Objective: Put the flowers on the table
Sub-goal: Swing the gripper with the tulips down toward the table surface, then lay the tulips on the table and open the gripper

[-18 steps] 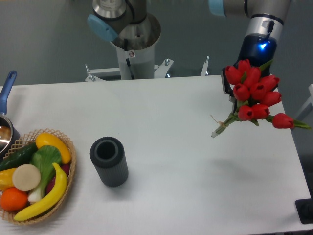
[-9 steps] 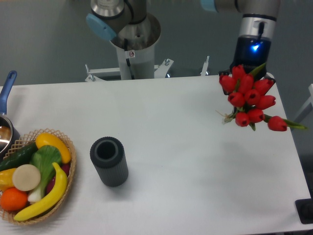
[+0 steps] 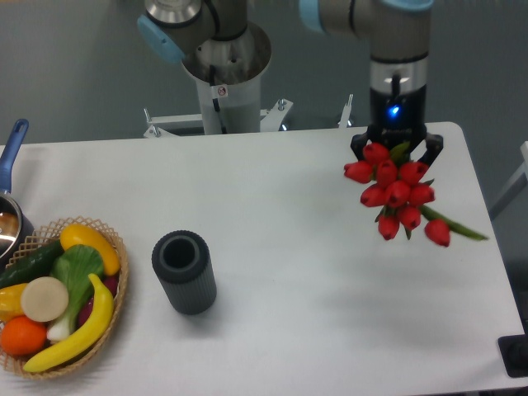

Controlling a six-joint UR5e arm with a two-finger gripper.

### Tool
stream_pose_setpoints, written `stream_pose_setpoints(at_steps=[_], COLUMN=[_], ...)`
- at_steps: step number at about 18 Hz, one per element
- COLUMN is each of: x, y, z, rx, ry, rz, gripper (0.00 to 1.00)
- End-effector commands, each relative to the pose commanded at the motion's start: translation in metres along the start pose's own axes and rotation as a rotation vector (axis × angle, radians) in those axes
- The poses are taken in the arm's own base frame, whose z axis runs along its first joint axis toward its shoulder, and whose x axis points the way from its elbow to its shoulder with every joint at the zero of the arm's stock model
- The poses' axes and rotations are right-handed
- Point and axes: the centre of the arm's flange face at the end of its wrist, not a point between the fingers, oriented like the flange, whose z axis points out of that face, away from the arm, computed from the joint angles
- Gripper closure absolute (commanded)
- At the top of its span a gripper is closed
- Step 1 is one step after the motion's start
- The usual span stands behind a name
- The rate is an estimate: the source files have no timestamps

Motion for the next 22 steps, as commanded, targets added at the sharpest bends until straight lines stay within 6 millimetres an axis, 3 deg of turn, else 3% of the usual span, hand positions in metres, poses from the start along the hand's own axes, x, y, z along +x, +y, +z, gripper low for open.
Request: stream_pose_setpoints(at_steps=[10,15,18,20,21,22], x=[0.053,0.065,0.065,0.063,0.061,0.059], y=[-0.033,-0.046,-0.05,-0.053,-0.054,-0.056], z=[0.12,0.148,0.148,0.144,0.143,0.141], rx=[-0.272,-0.286,-0.277,-0.263,-0.254,-0.25], ry=[0.036,0.064,0.067,0.064,0.062,0.058], rz=[0.156,0.183,0.184,0.185,0.184,0.186], gripper=[0.75,0.75,0.68,0.44,0.23,0.11])
